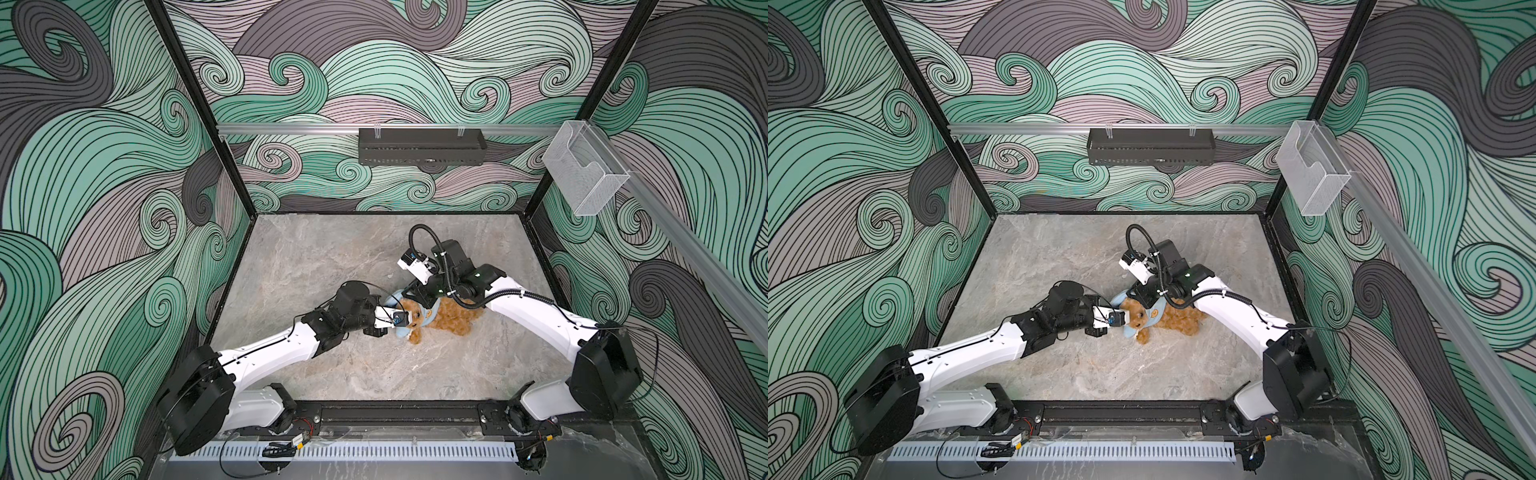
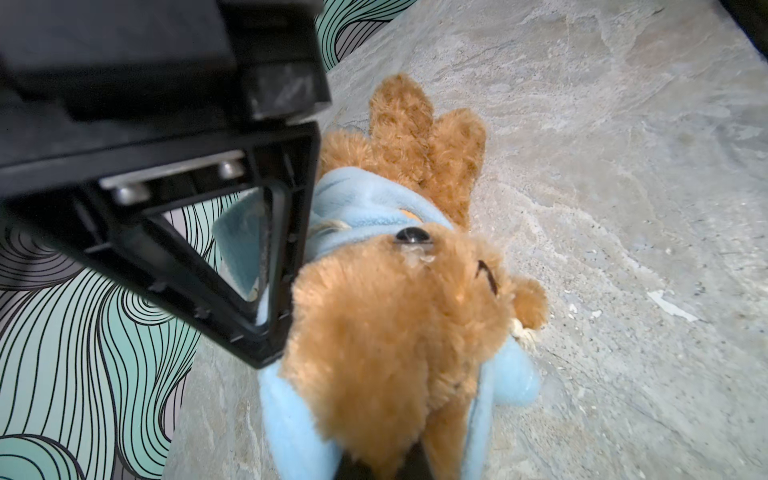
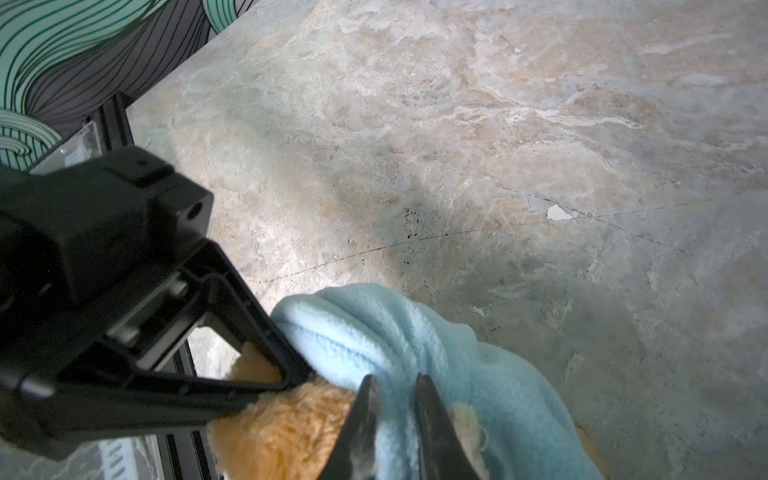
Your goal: Dress the teddy bear
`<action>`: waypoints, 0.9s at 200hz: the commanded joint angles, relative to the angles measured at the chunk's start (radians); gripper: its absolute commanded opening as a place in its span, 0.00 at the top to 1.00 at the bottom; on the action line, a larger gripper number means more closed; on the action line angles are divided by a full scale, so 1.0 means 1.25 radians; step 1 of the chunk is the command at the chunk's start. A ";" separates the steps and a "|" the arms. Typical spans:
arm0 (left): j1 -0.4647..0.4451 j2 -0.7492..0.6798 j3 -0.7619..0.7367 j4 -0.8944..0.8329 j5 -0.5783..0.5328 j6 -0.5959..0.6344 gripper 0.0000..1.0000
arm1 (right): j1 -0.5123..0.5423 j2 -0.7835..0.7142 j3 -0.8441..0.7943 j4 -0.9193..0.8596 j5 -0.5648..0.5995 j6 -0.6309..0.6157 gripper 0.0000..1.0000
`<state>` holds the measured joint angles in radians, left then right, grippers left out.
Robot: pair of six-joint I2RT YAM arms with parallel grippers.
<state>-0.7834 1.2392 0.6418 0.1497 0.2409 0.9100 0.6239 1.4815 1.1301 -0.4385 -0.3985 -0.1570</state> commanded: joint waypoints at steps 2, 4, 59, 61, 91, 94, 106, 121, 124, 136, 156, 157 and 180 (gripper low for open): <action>-0.014 -0.018 0.031 0.007 0.021 0.019 1.00 | -0.014 0.026 0.025 -0.043 0.143 0.042 0.92; -0.015 -0.019 0.031 0.006 0.022 0.019 1.00 | -0.016 0.027 0.028 -0.044 0.144 0.048 0.93; -0.032 -0.033 0.021 0.041 0.031 0.006 1.00 | -0.032 0.096 0.088 -0.103 0.265 0.145 1.00; -0.032 -0.034 0.020 0.046 0.031 0.004 1.00 | -0.032 0.098 0.089 -0.106 0.271 0.146 1.00; -0.041 -0.040 0.002 0.096 0.036 -0.014 1.00 | -0.036 0.133 0.110 -0.143 0.342 0.158 1.00; -0.042 -0.041 0.002 0.099 0.035 -0.017 1.00 | -0.040 0.135 0.110 -0.144 0.343 0.160 1.00; -0.048 -0.042 0.000 0.105 0.033 -0.019 1.00 | -0.050 0.141 0.113 -0.143 0.338 0.169 1.00; -0.055 -0.043 -0.004 0.109 0.024 -0.024 1.00 | -0.068 0.147 0.119 -0.143 0.320 0.176 1.00; -0.057 -0.045 -0.006 0.110 0.021 -0.025 1.00 | -0.074 0.148 0.119 -0.143 0.319 0.176 1.00; -0.056 -0.056 -0.018 0.123 0.006 -0.047 1.00 | -0.090 0.151 0.121 -0.144 0.308 0.178 1.00; -0.057 -0.088 -0.031 0.142 -0.064 -0.155 1.00 | -0.119 0.152 0.113 -0.144 0.302 0.173 1.00; -0.056 -0.089 -0.032 0.144 -0.067 -0.160 1.00 | -0.120 0.152 0.112 -0.144 0.301 0.173 1.00; -0.056 -0.100 -0.047 0.154 -0.142 -0.248 1.00 | -0.148 0.141 0.102 -0.145 0.295 0.157 0.92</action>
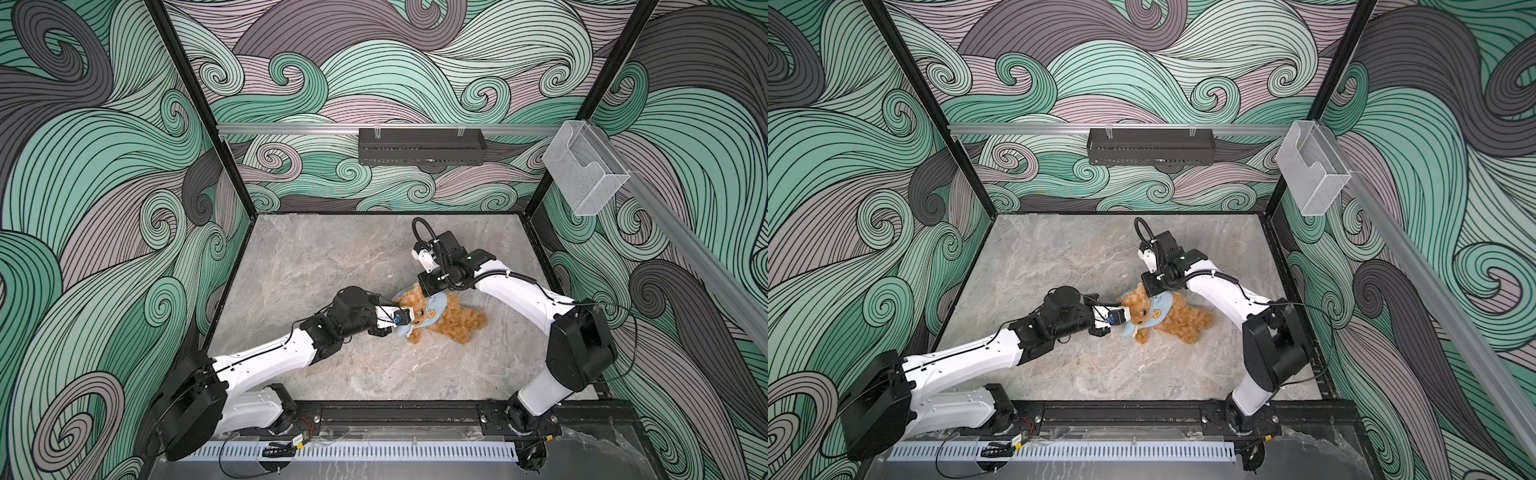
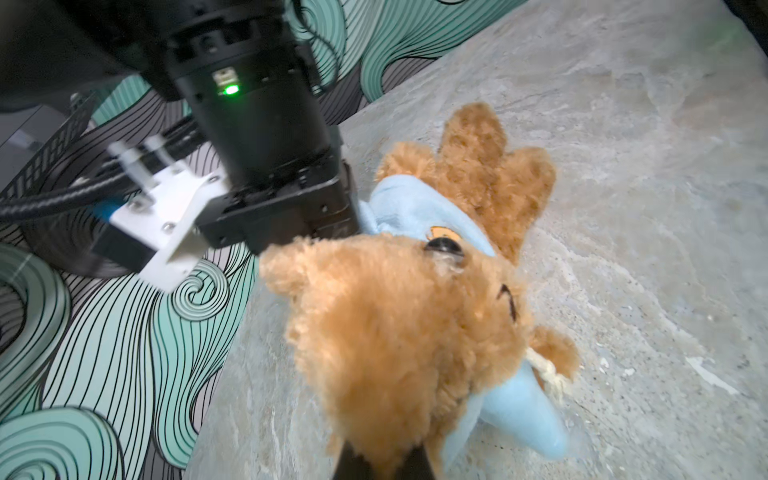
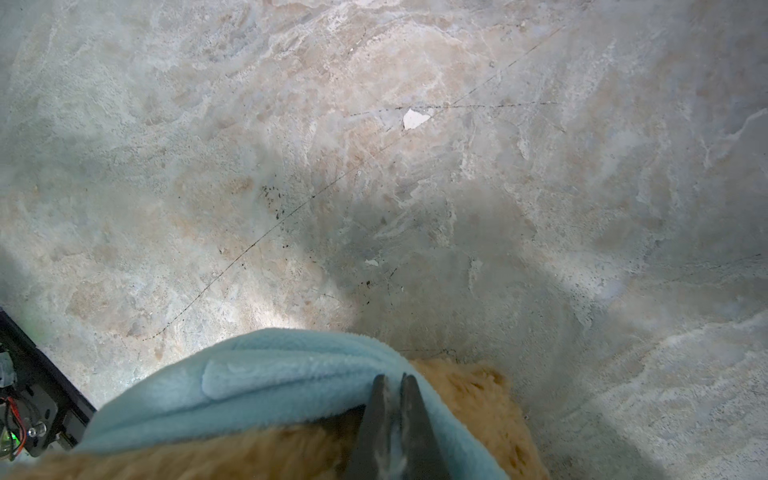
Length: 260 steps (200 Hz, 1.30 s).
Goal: Dress the teddy bear
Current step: 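Pull the hoodie edge toward the robot with the right gripper while the left gripper holds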
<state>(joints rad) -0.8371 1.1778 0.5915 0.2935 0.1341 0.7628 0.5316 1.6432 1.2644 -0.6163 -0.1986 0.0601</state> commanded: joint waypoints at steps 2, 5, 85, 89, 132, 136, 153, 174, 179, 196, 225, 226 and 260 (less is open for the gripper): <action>-0.013 -0.050 -0.007 0.039 -0.066 -0.139 1.00 | -0.075 0.009 -0.005 -0.002 0.132 -0.021 0.91; -0.012 -0.047 -0.007 0.040 -0.080 -0.157 1.00 | -0.076 0.005 -0.003 -0.001 0.126 -0.028 0.90; -0.005 0.012 0.122 -0.187 -0.403 -0.966 1.00 | -0.056 -0.272 -0.165 0.342 -0.100 0.034 0.45; -0.005 0.015 0.131 -0.204 -0.403 -1.003 1.00 | -0.055 -0.287 -0.179 0.358 -0.104 0.041 0.45; -0.001 0.034 0.179 -0.306 -0.395 -1.374 1.00 | 0.050 -0.380 -0.362 0.543 -0.090 0.199 0.44; -0.001 0.034 0.178 -0.300 -0.393 -1.394 1.00 | 0.066 -0.382 -0.381 0.562 -0.083 0.215 0.44; -0.001 0.033 0.179 -0.293 -0.387 -1.460 1.00 | 0.137 -0.379 -0.448 0.641 -0.050 0.268 0.44; -0.001 0.040 0.188 -0.288 -0.359 -1.501 1.00 | 0.215 -0.347 -0.508 0.734 -0.007 0.305 0.43; -0.001 0.043 0.190 -0.286 -0.351 -1.507 1.00 | 0.228 -0.336 -0.517 0.750 -0.001 0.311 0.42; -0.001 0.053 0.202 -0.292 -0.332 -1.523 1.00 | 0.259 -0.295 -0.532 0.794 0.025 0.327 0.39; -0.001 0.059 0.219 -0.299 -0.312 -1.525 1.00 | 0.271 -0.239 -0.515 0.816 0.072 0.337 0.36; -0.001 0.059 0.219 -0.299 -0.312 -1.525 1.00 | 0.271 -0.237 -0.515 0.815 0.072 0.337 0.36; 0.000 0.067 0.226 -0.298 -0.301 -1.526 1.00 | 0.273 -0.198 -0.472 0.737 0.181 0.348 0.59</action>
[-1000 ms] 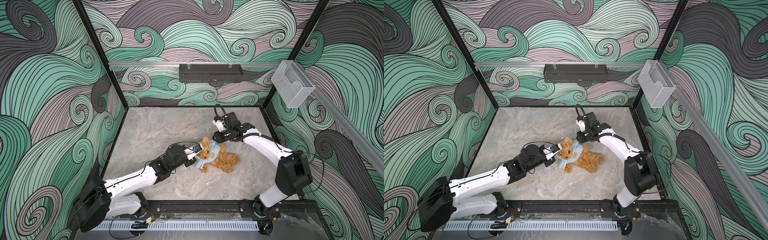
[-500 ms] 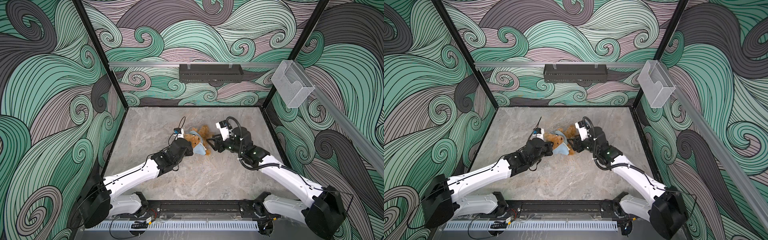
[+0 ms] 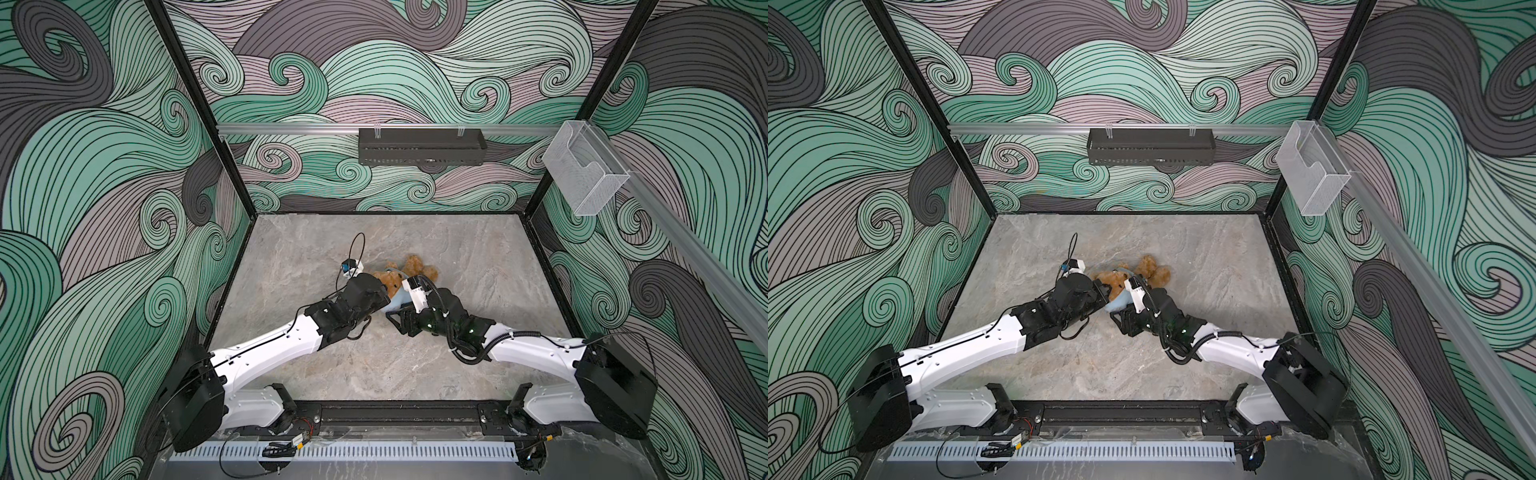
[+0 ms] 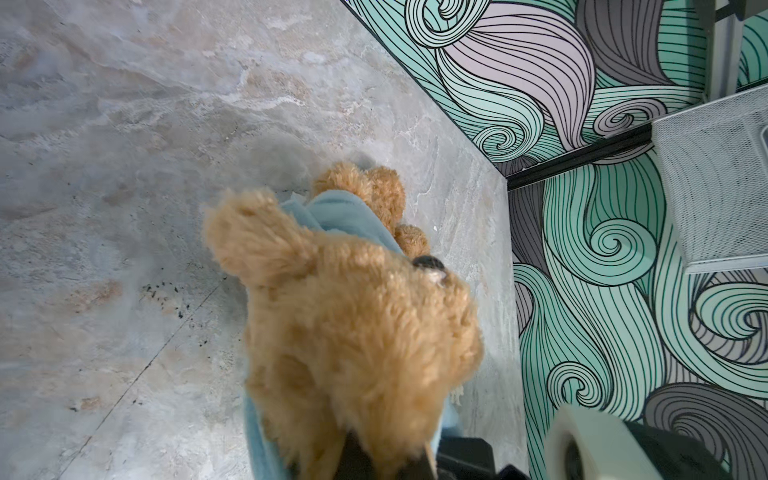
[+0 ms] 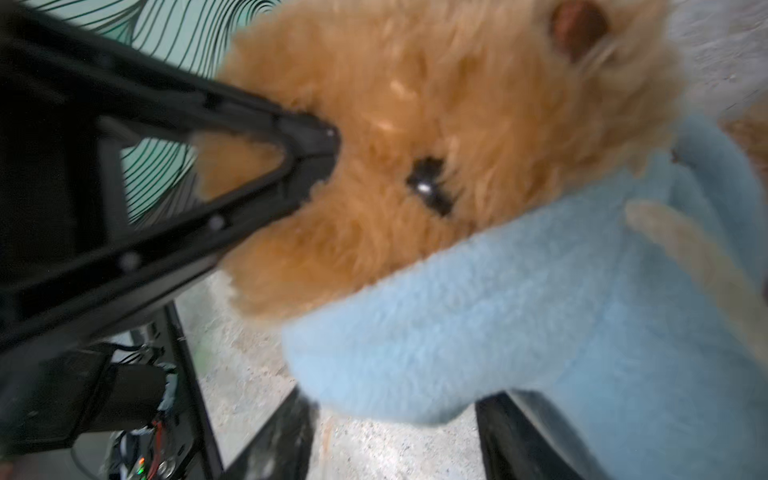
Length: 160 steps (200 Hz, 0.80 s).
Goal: Dress the teddy bear
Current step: 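Pull the hoodie edge toward the robot with the right gripper while the left gripper holds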
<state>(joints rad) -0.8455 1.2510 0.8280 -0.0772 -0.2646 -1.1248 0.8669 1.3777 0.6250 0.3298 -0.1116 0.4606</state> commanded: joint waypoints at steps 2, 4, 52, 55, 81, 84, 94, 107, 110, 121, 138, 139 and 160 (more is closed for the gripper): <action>0.007 0.008 0.038 -0.001 0.019 -0.016 1.00 | 0.005 0.015 0.040 -0.028 0.120 0.028 0.62; 0.007 0.009 0.038 0.000 0.017 -0.015 1.00 | 0.005 0.016 0.039 -0.033 0.128 0.029 0.64; 0.041 -0.008 0.022 0.011 0.058 -0.019 1.00 | -0.006 0.004 -0.019 -0.070 0.238 0.011 0.92; 0.046 -0.009 0.022 0.011 0.065 -0.019 1.00 | -0.009 0.004 -0.021 -0.072 0.239 0.010 0.92; 0.087 -0.015 0.019 0.012 0.126 -0.023 1.00 | -0.033 0.002 -0.048 -0.083 0.229 0.008 0.91; 0.092 -0.015 0.017 0.012 0.133 -0.024 1.00 | -0.036 0.002 -0.048 -0.086 0.227 0.006 0.91; 0.106 -0.014 0.015 0.009 0.154 -0.029 1.00 | -0.044 0.000 -0.056 -0.090 0.221 0.004 0.91; 0.124 -0.017 0.012 0.007 0.180 -0.031 1.00 | -0.058 -0.005 -0.064 -0.093 0.199 -0.006 0.87; 0.128 -0.017 0.012 0.003 0.183 -0.031 1.00 | -0.061 -0.008 -0.066 -0.091 0.190 -0.012 0.86; 0.143 -0.018 0.009 -0.003 0.198 -0.031 1.00 | -0.072 -0.021 -0.074 -0.073 0.130 -0.042 0.79; 0.169 -0.014 -0.002 0.010 0.229 -0.019 1.00 | -0.085 -0.067 -0.085 -0.058 0.001 -0.102 0.66; 0.171 -0.013 -0.003 0.010 0.231 -0.019 1.00 | -0.086 -0.070 -0.086 -0.058 -0.007 -0.106 0.66; 0.201 0.006 -0.009 0.029 0.310 -0.002 1.00 | -0.116 -0.170 -0.071 -0.125 -0.140 -0.165 0.59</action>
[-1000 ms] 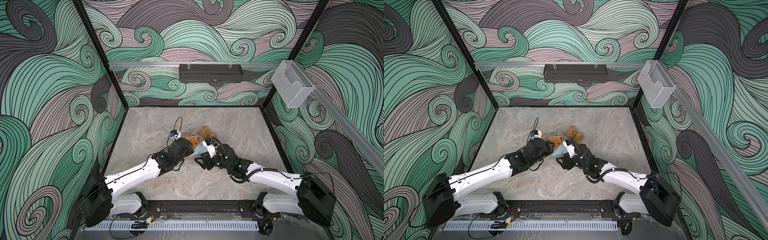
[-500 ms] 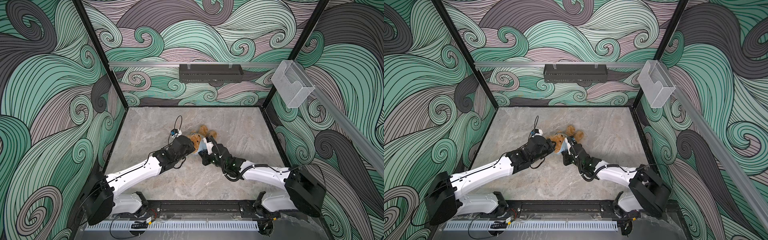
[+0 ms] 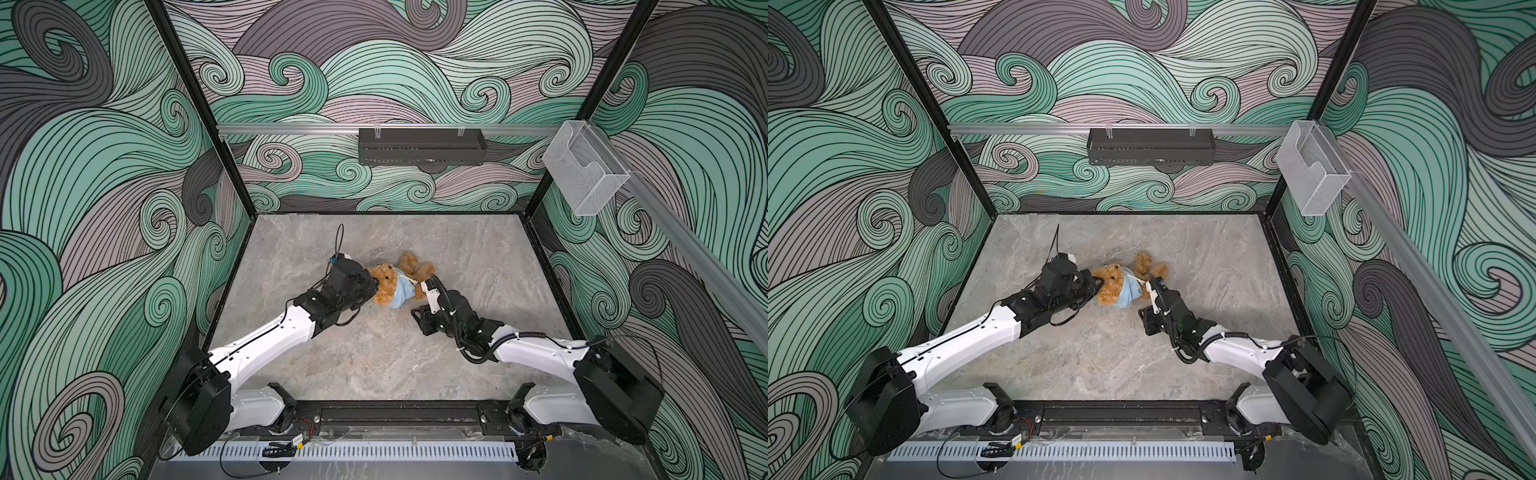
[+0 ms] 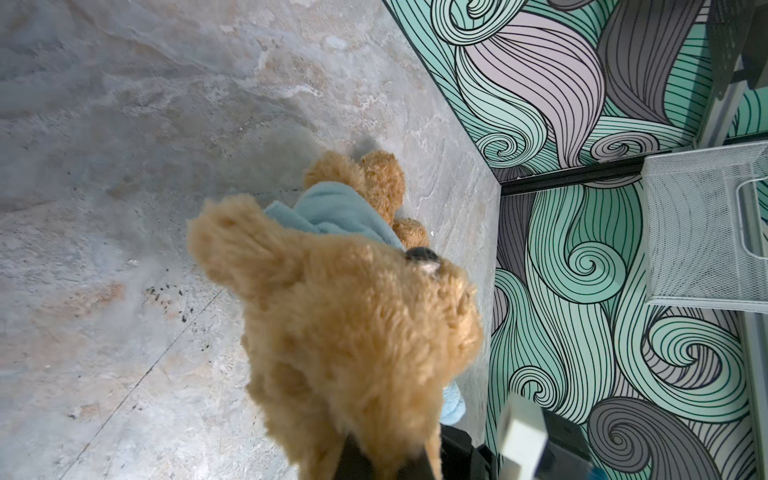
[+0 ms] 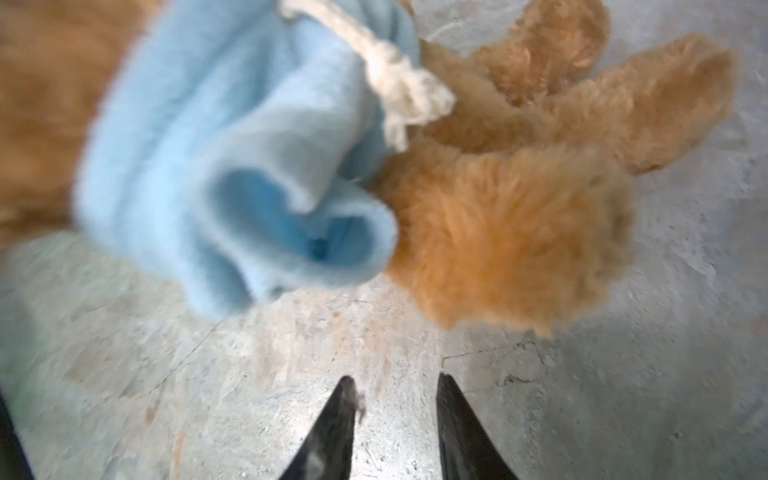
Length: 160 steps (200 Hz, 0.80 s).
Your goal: Dress the teddy bear
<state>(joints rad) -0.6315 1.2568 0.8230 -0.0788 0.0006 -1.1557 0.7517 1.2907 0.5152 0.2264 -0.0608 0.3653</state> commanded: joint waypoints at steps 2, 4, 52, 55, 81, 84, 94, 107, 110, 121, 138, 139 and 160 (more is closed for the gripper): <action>0.032 0.004 -0.006 0.033 0.107 0.026 1.00 | -0.027 -0.111 0.017 -0.048 -0.187 -0.093 0.59; 0.034 0.006 -0.006 0.037 0.113 0.030 1.00 | -0.030 -0.119 0.019 -0.056 -0.191 -0.096 0.59; 0.070 0.084 0.003 0.057 0.344 0.134 0.92 | -0.204 -0.084 0.101 -0.101 -0.166 -0.023 0.62; 0.072 0.086 0.001 0.057 0.351 0.140 0.92 | -0.213 -0.067 0.112 -0.101 -0.160 -0.019 0.63; 0.087 0.107 -0.037 0.114 0.364 0.166 0.83 | -0.250 0.108 0.173 -0.045 -0.109 -0.024 0.72; 0.090 0.109 -0.040 0.121 0.362 0.169 0.81 | -0.251 0.129 0.180 -0.035 -0.114 -0.026 0.73; 0.092 0.114 -0.051 0.145 0.354 0.179 0.77 | -0.252 0.188 0.197 -0.014 -0.123 -0.021 0.77; 0.095 0.123 -0.068 0.178 0.349 0.177 0.69 | -0.249 0.240 0.203 0.006 -0.147 -0.003 0.81; 0.095 0.125 -0.070 0.186 0.351 0.173 0.66 | -0.250 0.248 0.200 0.010 -0.152 0.000 0.82; 0.094 0.126 -0.084 0.224 0.369 0.149 0.55 | -0.244 0.261 0.177 0.033 -0.152 0.014 0.83; 0.094 0.168 -0.110 0.303 0.398 0.102 0.38 | -0.230 0.262 0.131 0.070 -0.147 0.028 0.85; 0.093 0.169 -0.112 0.308 0.398 0.099 0.37 | -0.228 0.262 0.128 0.071 -0.144 0.028 0.85; 0.087 0.195 -0.120 0.373 0.421 0.065 0.25 | -0.201 0.253 0.083 0.092 -0.115 0.032 0.86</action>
<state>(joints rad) -0.5175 1.4662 0.6823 0.2359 0.4637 -1.0180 0.4606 1.6112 0.6849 0.3134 -0.2298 0.3786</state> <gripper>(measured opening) 0.716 0.144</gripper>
